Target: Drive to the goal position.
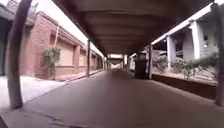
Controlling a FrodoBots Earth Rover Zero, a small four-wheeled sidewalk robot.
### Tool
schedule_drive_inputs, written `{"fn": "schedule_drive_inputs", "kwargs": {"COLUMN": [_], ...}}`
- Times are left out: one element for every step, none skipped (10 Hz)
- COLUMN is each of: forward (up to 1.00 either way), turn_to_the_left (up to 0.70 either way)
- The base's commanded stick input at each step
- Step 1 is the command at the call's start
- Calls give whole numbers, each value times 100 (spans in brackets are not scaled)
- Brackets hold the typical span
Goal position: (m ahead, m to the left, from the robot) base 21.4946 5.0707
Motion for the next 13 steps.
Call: {"fn": "schedule_drive_inputs", "kwargs": {"forward": [70,70,70,70,70,70,70,70,70,70,70,70,70], "turn_to_the_left": [0,0,0,0,0,0,0,0,0,0,0,0,0]}}
